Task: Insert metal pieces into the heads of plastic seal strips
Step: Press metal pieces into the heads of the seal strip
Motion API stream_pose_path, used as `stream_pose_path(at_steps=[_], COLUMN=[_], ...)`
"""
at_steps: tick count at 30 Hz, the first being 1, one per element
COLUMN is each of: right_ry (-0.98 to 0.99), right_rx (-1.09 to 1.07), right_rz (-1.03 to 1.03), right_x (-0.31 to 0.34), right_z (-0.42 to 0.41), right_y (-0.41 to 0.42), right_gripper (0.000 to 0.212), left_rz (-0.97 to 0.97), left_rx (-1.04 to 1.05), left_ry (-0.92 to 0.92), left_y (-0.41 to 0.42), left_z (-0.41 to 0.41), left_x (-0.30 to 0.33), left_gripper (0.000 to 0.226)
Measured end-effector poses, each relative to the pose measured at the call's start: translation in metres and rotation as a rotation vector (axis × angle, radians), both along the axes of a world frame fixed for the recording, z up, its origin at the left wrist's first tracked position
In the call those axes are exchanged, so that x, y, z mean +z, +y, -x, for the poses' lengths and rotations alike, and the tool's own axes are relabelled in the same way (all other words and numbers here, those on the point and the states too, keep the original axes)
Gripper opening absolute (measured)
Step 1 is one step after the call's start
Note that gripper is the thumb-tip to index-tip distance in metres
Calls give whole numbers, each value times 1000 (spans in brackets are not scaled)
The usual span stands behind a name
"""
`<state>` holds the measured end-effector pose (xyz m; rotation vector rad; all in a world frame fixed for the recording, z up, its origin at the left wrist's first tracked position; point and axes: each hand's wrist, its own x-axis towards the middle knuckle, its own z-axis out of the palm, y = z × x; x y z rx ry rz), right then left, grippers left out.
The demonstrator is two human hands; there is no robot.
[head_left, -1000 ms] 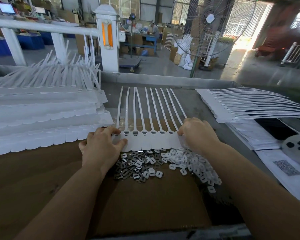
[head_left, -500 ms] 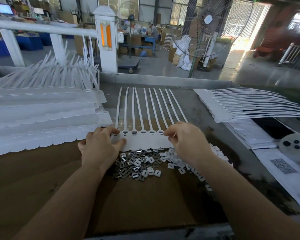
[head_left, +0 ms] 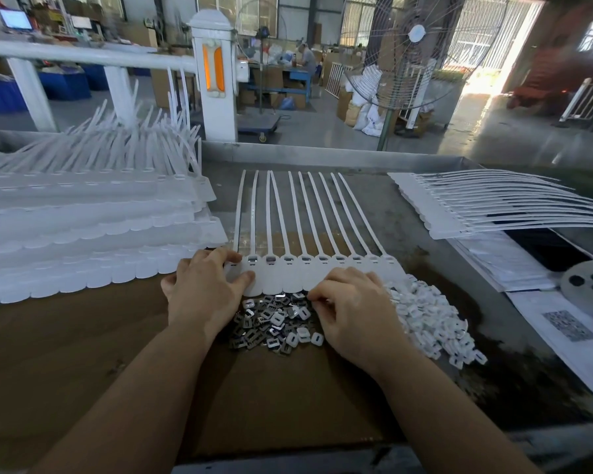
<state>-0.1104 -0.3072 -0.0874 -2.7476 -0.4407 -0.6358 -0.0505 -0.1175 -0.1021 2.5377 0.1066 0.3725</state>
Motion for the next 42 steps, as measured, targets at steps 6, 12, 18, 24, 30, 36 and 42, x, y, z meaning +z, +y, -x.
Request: stream_pose_path(at_steps=[6, 12, 18, 24, 30, 36, 42], right_ry=[-5, 13, -43, -135, -153, -134, -92], right_rx=[-14, -14, -28, -12, -6, -22, -128], right_rz=[21, -4, -27, -101, -228, -346, -393], right_x=[-2, -4, -4, -1, 1, 0, 11], right_z=[1, -2, 0, 3, 5, 3, -3], right_y=[-1, -1, 0, 1, -3, -4, -11], right_gripper=[12, 12, 7, 6, 7, 9, 13], left_rz=[-6, 20, 81, 78, 69, 68, 79], left_rx=[-1, -6, -15, -20, -23, -24, -29], left_ry=[-1, -10, -35, -33, -29, -31, -40], left_y=[0, -1, -1, 0, 0, 0, 0], left_z=[1, 2, 3, 4, 4, 4, 4], left_x=[1, 2, 3, 3, 3, 3, 4], left_gripper=[32, 31, 31, 30, 29, 29, 29])
